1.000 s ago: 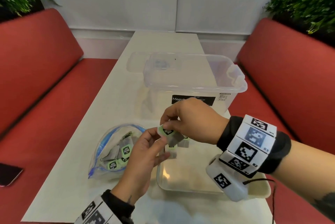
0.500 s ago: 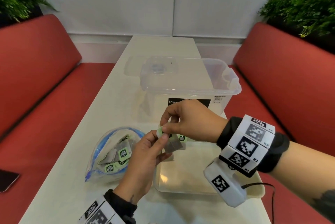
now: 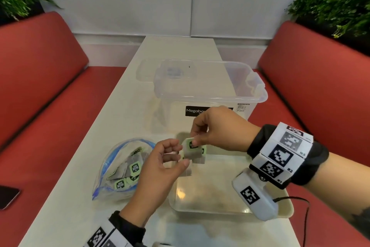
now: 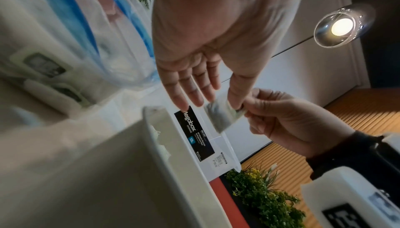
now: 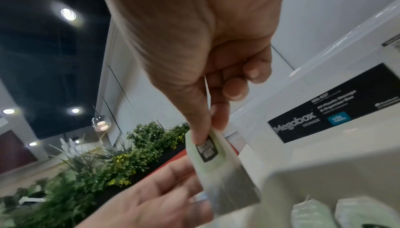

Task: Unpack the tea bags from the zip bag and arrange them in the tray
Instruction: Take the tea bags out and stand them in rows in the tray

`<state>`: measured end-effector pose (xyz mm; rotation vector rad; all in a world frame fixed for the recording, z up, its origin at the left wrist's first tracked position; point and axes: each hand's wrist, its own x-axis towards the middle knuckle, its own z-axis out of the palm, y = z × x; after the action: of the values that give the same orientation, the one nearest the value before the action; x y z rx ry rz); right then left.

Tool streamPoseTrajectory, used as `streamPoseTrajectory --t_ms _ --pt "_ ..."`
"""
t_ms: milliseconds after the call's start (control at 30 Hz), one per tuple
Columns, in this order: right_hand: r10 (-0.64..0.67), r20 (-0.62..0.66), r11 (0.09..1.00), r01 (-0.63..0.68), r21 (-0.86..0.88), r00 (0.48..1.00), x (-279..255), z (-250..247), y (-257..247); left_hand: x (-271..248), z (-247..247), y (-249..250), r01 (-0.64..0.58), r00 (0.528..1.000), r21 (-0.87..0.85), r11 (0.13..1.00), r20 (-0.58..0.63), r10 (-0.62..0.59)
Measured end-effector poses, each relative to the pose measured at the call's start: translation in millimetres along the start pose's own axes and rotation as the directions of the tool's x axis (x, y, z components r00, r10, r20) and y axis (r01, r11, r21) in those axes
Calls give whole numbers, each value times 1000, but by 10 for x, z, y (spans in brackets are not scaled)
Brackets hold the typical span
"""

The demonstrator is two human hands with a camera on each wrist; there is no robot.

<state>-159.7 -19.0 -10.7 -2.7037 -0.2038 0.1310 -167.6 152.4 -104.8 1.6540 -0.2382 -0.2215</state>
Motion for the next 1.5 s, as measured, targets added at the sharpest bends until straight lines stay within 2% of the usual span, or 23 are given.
streamPoseTrajectory --t_ms 100,200,400,633,1067,1133,1167,1267,1333,1367,1433,1500 --pt "84 -10 984 -85 -157 996 61 60 164 -58 -95 -100 -43 999 215 976 -10 47" --pt "132 -13 947 -130 -294 991 139 213 304 -122 -182 -158 -65 997 321 945 58 49" --pt "220 67 911 -181 -370 973 305 548 527 -193 -285 -169 -24 970 461 887 225 -91" --pt "272 68 869 -215 -445 960 388 729 593 -196 -319 -133 30 946 496 868 267 -185" --pt "265 54 845 -205 -493 963 397 818 633 -215 -340 -100 11 942 472 881 290 -167" --pt "267 48 827 -204 -524 962 410 823 634 -233 -355 -71 -8 963 407 913 248 -102" --pt "271 47 819 -204 -536 962 417 827 636 -226 -377 -66 -18 980 361 932 190 -55" --pt "276 34 801 -210 -561 961 428 837 639 -120 -534 -80 -47 996 340 939 -61 72" --pt "279 18 797 -221 -562 960 422 821 629 -29 -677 -73 -66 980 478 876 -136 148" --pt "282 10 800 -229 -555 959 414 804 620 16 -733 -59 -72 979 591 804 -112 171" --pt "271 -18 810 -238 -535 962 391 763 608 98 -785 -53 -80 992 819 568 11 123" --pt "248 -55 824 -241 -513 967 362 719 602 191 -789 -110 -130 991 946 298 131 15"
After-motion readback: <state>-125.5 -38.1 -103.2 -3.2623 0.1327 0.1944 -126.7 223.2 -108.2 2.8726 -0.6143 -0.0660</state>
